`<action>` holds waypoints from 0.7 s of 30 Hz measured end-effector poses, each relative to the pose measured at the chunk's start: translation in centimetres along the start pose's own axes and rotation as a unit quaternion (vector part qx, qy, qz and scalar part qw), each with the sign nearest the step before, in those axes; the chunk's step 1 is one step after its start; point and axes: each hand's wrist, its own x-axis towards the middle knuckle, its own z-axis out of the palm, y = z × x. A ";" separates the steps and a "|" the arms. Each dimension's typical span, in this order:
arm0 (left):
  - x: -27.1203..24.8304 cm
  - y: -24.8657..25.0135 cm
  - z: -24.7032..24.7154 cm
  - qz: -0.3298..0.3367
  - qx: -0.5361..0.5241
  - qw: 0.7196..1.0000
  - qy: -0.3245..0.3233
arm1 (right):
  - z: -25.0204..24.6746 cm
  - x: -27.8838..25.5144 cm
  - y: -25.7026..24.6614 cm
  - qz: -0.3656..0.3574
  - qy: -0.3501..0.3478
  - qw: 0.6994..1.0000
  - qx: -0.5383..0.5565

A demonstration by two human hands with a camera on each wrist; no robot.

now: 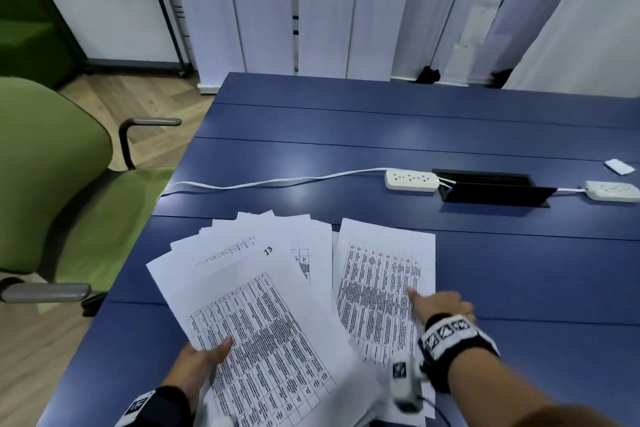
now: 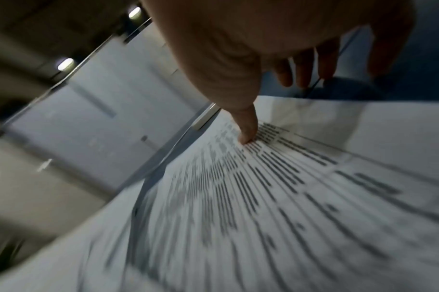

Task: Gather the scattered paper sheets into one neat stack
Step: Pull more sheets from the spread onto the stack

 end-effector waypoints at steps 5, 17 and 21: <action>0.8 -0.9 -0.4 0.022 0.036 0.999 0.012 | 2.9 -1.8 0.6 -0.017 -0.064 0.996 0.058; 2.2 -2.4 -2.1 0.020 0.048 0.999 0.003 | -3.5 -3.8 -0.7 -0.200 0.038 0.962 0.184; 0.7 -1.1 -0.9 0.020 0.062 0.998 -0.001 | -10.8 -5.6 -3.4 -0.314 0.124 0.893 0.297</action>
